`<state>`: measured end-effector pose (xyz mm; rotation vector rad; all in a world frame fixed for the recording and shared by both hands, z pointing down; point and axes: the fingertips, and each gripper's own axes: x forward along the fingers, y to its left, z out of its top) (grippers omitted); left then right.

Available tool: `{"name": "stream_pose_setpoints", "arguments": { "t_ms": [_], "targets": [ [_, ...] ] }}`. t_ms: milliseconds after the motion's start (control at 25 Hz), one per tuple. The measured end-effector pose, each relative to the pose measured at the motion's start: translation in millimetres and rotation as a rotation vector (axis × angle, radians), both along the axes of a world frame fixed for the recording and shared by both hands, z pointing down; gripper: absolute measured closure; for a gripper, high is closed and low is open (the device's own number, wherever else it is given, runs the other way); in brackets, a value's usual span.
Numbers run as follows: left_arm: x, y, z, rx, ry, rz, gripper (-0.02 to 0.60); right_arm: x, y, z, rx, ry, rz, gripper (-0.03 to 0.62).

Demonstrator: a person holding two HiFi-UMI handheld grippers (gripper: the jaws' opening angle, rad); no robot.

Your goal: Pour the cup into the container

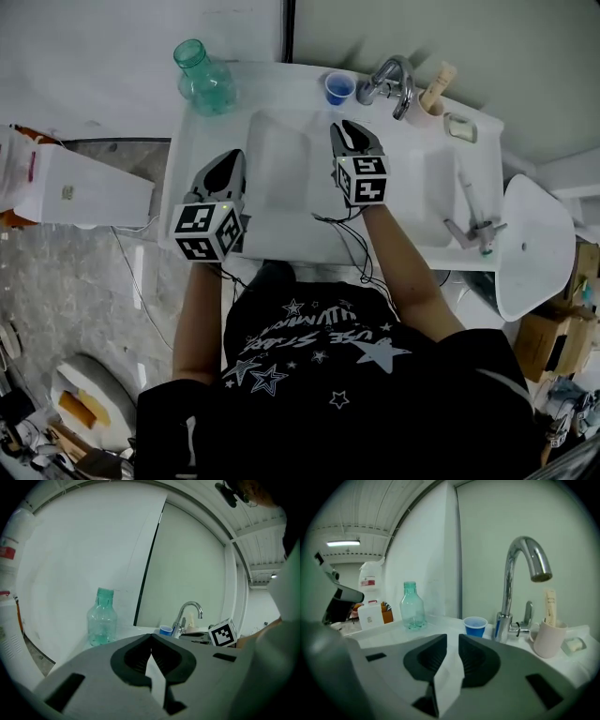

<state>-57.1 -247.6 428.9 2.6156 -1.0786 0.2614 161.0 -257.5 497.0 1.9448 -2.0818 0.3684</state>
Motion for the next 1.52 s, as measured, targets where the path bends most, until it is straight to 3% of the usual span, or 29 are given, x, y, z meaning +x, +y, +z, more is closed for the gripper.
{"name": "stream_pose_setpoints", "arguments": {
  "t_ms": [240, 880, 1520],
  "targets": [
    [-0.3, 39.0, -9.7, 0.028, -0.003, -0.043, 0.571, -12.4, 28.5, -15.5, 0.035, 0.006, -0.079, 0.585],
    [9.6, 157.2, -13.1, 0.058, 0.009, -0.141, 0.571, -33.9, 138.3, -63.9, 0.129, 0.009, -0.304, 0.588],
    [34.2, 267.0, -8.1, 0.054, -0.011, -0.215, 0.571, -16.5, 236.9, -74.9, 0.143, -0.064, -0.400, 0.588]
  ]
}}
